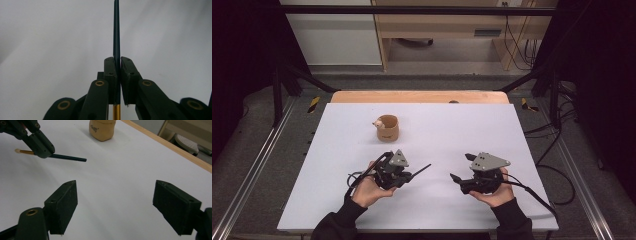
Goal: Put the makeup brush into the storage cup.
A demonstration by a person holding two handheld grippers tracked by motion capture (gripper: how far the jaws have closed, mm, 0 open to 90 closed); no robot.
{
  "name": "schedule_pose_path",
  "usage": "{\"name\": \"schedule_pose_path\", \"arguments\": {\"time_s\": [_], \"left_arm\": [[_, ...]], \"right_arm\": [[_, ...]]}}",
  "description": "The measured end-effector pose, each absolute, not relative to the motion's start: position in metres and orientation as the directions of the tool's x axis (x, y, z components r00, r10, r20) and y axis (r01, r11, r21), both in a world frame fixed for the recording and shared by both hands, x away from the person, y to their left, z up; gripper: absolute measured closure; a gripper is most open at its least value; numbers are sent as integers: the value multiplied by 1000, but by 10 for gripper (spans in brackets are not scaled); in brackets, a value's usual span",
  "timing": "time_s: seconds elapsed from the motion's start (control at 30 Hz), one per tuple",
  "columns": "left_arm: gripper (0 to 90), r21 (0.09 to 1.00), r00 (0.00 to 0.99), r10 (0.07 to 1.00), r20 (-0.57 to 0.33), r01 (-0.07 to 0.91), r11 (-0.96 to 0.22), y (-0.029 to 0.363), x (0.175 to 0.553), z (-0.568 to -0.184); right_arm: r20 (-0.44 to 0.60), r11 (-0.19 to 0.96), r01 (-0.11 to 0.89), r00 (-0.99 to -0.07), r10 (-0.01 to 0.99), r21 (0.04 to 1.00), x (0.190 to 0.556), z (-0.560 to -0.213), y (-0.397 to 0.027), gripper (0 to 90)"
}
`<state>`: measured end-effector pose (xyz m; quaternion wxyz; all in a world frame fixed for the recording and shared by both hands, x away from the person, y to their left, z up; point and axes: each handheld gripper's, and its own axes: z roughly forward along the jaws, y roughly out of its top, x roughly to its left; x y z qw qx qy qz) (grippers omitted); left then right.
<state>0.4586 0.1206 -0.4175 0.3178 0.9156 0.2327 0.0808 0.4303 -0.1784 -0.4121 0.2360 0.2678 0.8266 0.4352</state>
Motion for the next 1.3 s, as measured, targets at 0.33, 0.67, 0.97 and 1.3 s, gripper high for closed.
{"name": "schedule_pose_path", "arguments": {"time_s": [0.33, 0.67, 0.97, 1.3], "left_arm": [[830, 582, 894, 446, 34, 345, -736, 115, 460, -407], [830, 558, 907, 421, 22, 339, -758, 111, 464, -401], [830, 544, 911, 412, -21, 356, -760, 110, 468, -398], [830, 516, 923, 385, -11, 335, -788, 98, 470, -393]], "right_arm": [[-247, 576, 171, -780, 575, 799, 431, -414, -163, 225], [-329, 661, 88, -813, 479, 745, 431, -413, -152, 260], [-392, 708, 20, -822, 413, 706, 429, -411, -147, 304], [-491, 776, -92, -819, 298, 624, 430, -412, -139, 353]]}}
